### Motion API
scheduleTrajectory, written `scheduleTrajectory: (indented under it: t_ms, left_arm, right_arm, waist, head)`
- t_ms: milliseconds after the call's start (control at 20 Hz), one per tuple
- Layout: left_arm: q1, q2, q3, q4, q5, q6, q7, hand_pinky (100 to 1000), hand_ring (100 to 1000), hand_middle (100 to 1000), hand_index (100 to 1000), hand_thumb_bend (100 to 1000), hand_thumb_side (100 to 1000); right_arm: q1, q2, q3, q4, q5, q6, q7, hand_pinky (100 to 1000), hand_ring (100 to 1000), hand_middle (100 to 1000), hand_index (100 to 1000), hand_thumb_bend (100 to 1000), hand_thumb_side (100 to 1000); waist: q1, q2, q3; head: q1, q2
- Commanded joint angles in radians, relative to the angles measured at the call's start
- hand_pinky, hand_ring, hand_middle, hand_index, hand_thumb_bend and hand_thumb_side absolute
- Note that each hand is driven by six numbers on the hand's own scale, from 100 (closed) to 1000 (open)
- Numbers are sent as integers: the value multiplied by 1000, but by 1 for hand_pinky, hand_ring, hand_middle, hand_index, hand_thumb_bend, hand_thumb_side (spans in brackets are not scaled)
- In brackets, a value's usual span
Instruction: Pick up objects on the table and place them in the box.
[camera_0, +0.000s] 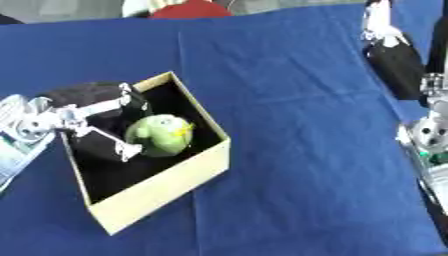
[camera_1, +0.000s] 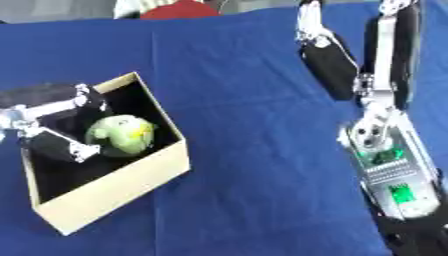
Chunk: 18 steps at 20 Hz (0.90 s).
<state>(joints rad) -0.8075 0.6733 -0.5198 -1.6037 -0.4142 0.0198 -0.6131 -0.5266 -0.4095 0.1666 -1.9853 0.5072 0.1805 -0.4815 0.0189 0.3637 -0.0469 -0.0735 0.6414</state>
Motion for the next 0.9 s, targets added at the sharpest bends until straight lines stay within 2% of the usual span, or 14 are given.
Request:
scheduleTrajectory:
  t_ms: [50, 100, 150, 200, 250, 300, 400, 600, 750, 900]
  left_arm:
    - [-10, 9, -1, -6, -2, -5, -40, 405, 529, 536, 683, 100, 156]
    - [-12, 10, -1, -16, 0, -10, -51, 427, 548, 556, 700, 100, 172]
    - [-15, 11, 0, -29, 3, -16, -62, 454, 570, 575, 715, 100, 224]
    - [-19, 13, 4, -43, 4, -22, -71, 468, 581, 584, 724, 143, 309]
    - [-24, 16, 7, -57, 3, -29, -77, 469, 584, 586, 725, 208, 358]
    - [-28, 20, 9, -68, 2, -35, -83, 472, 597, 598, 735, 332, 450]
    - [-35, 25, 11, -83, 3, -44, -99, 487, 639, 640, 769, 486, 552]
    - [-38, 31, 14, -94, 1, -55, -145, 556, 737, 738, 837, 634, 618]
    - [-44, 33, 29, -102, -13, -62, -171, 573, 753, 751, 839, 656, 640]
    - [-60, 33, 55, -112, -38, -65, -156, 567, 748, 742, 820, 600, 647]
  right_arm:
    - [-6, -6, -5, -15, -7, -2, -4, 940, 756, 734, 884, 100, 552]
    - [-5, -6, -5, -15, -7, -2, -4, 940, 755, 733, 883, 100, 552]
    - [-3, -7, -5, -15, -8, -2, -4, 939, 755, 732, 883, 100, 552]
    - [-2, -7, -5, -15, -8, -2, -4, 940, 755, 732, 884, 100, 553]
    - [0, -7, -5, -15, -8, -2, -5, 940, 755, 732, 883, 100, 553]
    - [1, -7, -5, -15, -9, -2, -6, 940, 755, 732, 883, 100, 553]
    - [3, -6, -6, -15, -8, -3, -8, 940, 755, 732, 884, 100, 554]
    - [6, -7, -6, -15, -7, -3, -9, 940, 755, 731, 883, 100, 553]
    - [11, -8, -7, -15, -7, -3, -10, 941, 755, 731, 884, 100, 555]
    - [15, -7, -6, -15, -8, -5, -11, 941, 755, 731, 884, 100, 555]
  waist:
    - [0, -21, 1]
    - [0, -21, 2]
    - [0, -22, 3]
    - [0, -23, 4]
    - [1, -24, 6]
    - [1, -25, 7]
    - [3, -27, 8]
    - [6, -32, 11]
    - [9, -35, 15]
    - [11, -39, 20]
  head:
    - [1, 6]
    - [1, 6]
    - [-1, 5]
    - [-3, 5]
    - [-4, 5]
    - [-3, 5]
    - [-2, 3]
    - [-6, 4]
    - [-9, 5]
    - [-11, 6]
